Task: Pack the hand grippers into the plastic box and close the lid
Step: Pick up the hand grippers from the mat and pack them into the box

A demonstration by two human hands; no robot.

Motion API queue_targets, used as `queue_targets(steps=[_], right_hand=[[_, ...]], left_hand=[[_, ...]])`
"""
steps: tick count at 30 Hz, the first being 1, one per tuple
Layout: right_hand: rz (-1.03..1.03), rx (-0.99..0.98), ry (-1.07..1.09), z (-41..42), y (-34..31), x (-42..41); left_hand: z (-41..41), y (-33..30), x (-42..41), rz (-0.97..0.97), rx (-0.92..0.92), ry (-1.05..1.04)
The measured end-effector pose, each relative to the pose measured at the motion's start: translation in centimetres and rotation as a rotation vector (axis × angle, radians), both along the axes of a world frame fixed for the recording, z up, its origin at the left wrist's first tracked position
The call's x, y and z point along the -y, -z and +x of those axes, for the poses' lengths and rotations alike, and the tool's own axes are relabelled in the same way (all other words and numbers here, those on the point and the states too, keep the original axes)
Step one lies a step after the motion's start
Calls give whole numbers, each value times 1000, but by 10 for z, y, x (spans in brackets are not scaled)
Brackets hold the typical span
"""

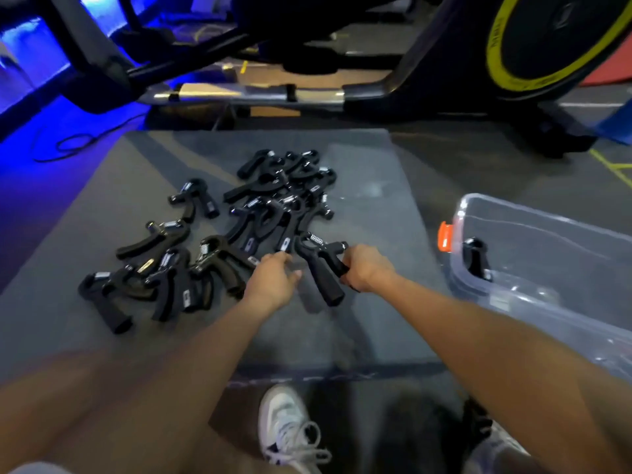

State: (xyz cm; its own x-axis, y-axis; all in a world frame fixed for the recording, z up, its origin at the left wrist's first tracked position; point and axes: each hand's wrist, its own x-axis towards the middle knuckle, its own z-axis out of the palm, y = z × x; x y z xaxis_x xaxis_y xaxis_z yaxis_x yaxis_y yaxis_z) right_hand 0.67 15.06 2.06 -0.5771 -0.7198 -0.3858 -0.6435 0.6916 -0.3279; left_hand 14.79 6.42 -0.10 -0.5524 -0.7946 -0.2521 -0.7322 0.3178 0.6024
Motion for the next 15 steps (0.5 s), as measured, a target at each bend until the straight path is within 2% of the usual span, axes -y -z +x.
queue_targets(steps=[4, 8, 11, 15], right_hand=[[-190, 144, 94, -45, -38, -24], [-377, 262, 200, -82, -68, -52], [-467, 348, 197, -108, -84, -75], [-529, 396, 239, -142, -86, -102]], left_hand=[[-54, -35, -21, 206, -194, 4], [-110, -70, -45, 636, -484, -8], [-147, -86, -64, 897, -604, 1], [-192, -93, -85, 1016, -715, 28]])
